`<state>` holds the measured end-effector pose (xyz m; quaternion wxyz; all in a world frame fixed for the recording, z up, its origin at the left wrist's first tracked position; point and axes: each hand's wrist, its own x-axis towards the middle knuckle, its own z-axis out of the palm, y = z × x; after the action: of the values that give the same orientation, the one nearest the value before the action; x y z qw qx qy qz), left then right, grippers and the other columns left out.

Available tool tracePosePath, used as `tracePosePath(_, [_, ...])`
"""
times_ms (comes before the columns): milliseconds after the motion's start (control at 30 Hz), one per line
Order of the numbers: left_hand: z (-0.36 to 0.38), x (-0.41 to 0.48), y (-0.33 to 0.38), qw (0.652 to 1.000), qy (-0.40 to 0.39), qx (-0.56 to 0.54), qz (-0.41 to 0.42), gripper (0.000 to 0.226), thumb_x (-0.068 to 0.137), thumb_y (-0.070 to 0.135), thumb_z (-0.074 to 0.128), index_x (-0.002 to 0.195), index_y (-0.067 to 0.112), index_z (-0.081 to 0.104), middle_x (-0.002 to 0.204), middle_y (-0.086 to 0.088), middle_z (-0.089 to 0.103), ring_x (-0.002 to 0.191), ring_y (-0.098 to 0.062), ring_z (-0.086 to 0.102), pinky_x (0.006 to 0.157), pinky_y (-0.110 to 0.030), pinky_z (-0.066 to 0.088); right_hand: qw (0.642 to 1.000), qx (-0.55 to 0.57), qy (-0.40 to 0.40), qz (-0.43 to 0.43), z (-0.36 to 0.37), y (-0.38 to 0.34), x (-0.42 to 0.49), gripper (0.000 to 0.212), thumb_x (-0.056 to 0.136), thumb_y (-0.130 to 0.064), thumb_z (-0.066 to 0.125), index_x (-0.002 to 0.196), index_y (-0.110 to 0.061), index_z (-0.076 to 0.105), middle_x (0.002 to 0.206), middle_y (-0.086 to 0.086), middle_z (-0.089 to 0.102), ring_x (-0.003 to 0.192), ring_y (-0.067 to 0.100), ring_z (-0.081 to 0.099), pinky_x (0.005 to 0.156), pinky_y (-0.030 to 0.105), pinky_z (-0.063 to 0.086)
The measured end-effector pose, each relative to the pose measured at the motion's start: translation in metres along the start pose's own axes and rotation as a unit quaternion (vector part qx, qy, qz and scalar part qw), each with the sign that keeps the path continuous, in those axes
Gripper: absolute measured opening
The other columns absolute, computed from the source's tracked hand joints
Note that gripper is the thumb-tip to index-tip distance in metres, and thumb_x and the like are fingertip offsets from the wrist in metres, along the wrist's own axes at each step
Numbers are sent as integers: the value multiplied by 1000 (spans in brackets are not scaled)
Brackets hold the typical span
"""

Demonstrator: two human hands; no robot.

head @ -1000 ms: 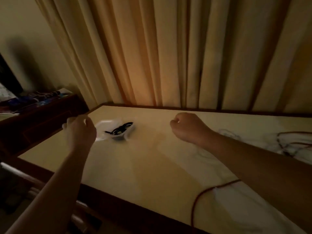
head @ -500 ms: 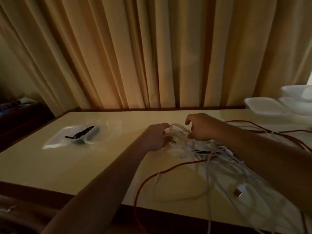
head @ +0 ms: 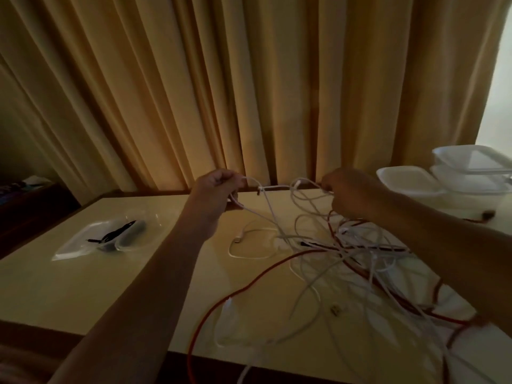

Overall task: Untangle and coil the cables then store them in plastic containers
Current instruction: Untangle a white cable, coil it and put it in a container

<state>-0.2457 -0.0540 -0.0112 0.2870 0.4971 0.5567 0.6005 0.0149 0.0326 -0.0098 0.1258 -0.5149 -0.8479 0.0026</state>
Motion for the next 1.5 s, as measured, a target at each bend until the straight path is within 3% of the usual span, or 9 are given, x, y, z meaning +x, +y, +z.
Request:
tracePosePath(200, [-16, -16, 3, 976, -153, 148, -46, 17, 100, 21, 64, 108, 14, 78, 98, -5, 77, 86, -22, 74, 72, -33, 61, 998, -57, -12, 35, -9, 18, -9, 30, 90, -25, 70, 117, -12, 67, 107, 8, 67, 95, 27, 64, 83, 38, 56])
tracePosePath(333, [-15, 5, -40, 924, -30, 370, -92, 18, 102, 21, 61, 112, 13, 74, 105, -8, 75, 84, -20, 74, 74, -35, 63, 995, -34, 58, -71, 3, -10, -9, 38, 95, -42, 63, 127, -22, 64, 128, 2, 62, 117, 24, 56, 98, 41, 48])
tracePosePath(467, [-6, 8, -67, 850, -95, 503, -126, 53, 83, 50, 80, 122, 17, 69, 119, -2, 66, 102, -20, 64, 78, -32, 50, 985, 67, 11, -158, 22, -47, -7, 34, 99, -40, 57, 128, -25, 64, 134, -1, 62, 122, 20, 55, 103, 44, 47])
tracePosePath(600, [5, 12, -57, 843, -136, 513, -87, 26, 91, 29, 74, 113, 14, 72, 113, -7, 71, 99, -21, 65, 78, -32, 47, 979, 71, -84, -169, 45, -64, 0, 43, 102, -36, 52, 144, -33, 51, 149, 0, 52, 134, 23, 49, 108, 44, 44])
tracePosePath(767, [-2, 16, -24, 959, -92, 194, -187, 12, 98, 18, 66, 110, 17, 64, 94, -6, 76, 86, -18, 71, 76, -37, 56, 983, 51, -106, -139, 48, -52, 1, 35, 100, -41, 53, 134, -33, 61, 144, -2, 55, 131, 20, 49, 110, 38, 41])
tracePosePath(1000, [-5, 32, 13, 977, -132, -118, -123, 26, 81, 21, 80, 100, 6, 70, 80, -7, 64, 64, -12, 55, 70, -31, 50, 983, 57, -107, -139, 33, -14, -6, 38, 92, -53, 62, 117, -26, 71, 125, -10, 65, 110, 7, 56, 91, 24, 40])
tracePosePath(1133, [7, 42, 8, 973, -85, 194, -94, 17, 95, 25, 72, 105, 12, 73, 100, -7, 72, 84, -18, 65, 78, -37, 56, 981, 59, -100, -155, 25, -6, -10, 38, 91, -52, 66, 112, -22, 73, 113, -7, 70, 102, 9, 62, 89, 26, 48])
tracePosePath(1300, [30, 50, -36, 845, -159, 509, -47, 49, 99, 49, 63, 139, 20, 62, 143, -2, 58, 125, -20, 56, 100, -35, 45, 981, 62, -115, -144, 23, -8, -9, 42, 86, -62, 66, 107, -26, 74, 105, -9, 71, 96, 8, 65, 90, 34, 55])
tracePosePath(1500, [33, 54, -67, 790, -186, 584, -15, 26, 91, 36, 75, 109, 16, 74, 113, -4, 67, 96, -16, 57, 81, -29, 43, 981, 105, -19, -160, 28, -27, -1, 33, 90, -53, 66, 110, -28, 71, 114, -9, 68, 103, 10, 62, 87, 33, 53])
